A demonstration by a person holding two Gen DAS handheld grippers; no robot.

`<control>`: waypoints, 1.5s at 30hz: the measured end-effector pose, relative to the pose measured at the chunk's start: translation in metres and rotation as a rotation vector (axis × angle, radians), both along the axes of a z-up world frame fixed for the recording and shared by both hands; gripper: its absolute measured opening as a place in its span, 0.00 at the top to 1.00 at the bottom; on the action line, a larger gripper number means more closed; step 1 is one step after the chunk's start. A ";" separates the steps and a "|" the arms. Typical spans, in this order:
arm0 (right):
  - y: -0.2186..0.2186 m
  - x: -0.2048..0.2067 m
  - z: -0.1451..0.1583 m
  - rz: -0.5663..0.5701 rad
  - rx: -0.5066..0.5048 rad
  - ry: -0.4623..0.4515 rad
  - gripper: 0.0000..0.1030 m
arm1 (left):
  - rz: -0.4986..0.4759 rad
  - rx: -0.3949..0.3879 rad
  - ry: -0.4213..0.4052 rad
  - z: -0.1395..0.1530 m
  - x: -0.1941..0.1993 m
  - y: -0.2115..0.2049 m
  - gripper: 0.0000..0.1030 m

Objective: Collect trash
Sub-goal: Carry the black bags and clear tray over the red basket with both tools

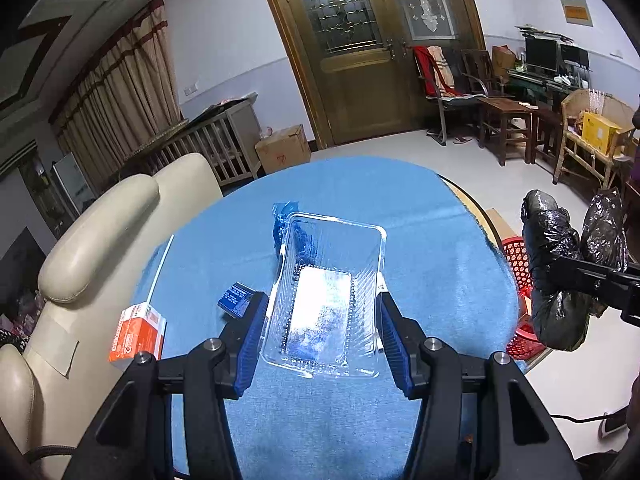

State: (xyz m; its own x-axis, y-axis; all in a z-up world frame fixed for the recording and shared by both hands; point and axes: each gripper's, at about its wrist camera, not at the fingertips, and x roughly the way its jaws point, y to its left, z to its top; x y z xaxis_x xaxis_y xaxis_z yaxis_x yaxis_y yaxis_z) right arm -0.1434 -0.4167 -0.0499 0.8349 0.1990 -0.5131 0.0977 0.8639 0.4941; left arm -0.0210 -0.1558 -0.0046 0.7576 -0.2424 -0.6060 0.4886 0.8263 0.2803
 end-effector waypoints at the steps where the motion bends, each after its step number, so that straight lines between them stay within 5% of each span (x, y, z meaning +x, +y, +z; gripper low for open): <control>1: -0.001 -0.002 0.001 -0.002 0.000 -0.004 0.62 | -0.001 0.002 -0.005 0.001 -0.002 -0.001 0.46; 45: -0.048 -0.034 -0.009 -0.122 0.095 -0.034 0.61 | -0.120 0.111 -0.048 -0.004 -0.029 -0.065 0.45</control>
State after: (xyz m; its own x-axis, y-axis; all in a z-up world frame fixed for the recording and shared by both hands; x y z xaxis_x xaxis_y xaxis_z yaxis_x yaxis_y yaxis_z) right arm -0.1770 -0.4652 -0.0586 0.8723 0.1412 -0.4681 0.1812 0.7959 0.5777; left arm -0.0500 -0.2209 -0.0084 0.7561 -0.2663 -0.5978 0.5657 0.7253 0.3924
